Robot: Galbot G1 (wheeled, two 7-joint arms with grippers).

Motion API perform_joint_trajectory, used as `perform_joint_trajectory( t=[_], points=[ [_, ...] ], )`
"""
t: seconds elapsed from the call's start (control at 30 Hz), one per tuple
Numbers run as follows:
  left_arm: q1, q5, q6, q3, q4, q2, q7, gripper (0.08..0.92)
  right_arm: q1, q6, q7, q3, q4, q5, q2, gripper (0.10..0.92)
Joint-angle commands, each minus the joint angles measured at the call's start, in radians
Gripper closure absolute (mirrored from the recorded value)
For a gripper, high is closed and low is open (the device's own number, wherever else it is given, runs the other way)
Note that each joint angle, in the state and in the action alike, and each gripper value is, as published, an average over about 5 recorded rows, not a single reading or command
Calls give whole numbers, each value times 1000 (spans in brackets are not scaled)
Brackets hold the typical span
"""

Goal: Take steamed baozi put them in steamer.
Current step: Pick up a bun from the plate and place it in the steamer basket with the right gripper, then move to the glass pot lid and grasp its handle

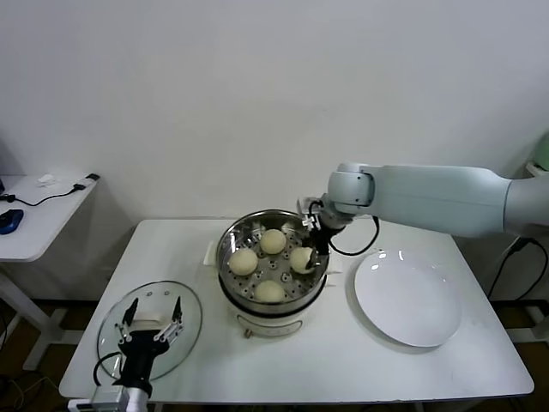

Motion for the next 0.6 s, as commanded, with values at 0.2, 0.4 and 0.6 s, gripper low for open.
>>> perform_joint_trajectory(
  t=[0.2,0.4,0.6],
  points=[
    [3,-1,-4,-3,-2,-2,-1,177,-31,64,-37,76,-11,2,-33,333],
    [2,-43,13,-3,-10,0,-29,177,-37,93,-53,233,-5,90,-161,211],
    [-6,-113,8,-3,-10,8,-75,177,-210,98,250,590,-23,166,-335,203]
  ],
)
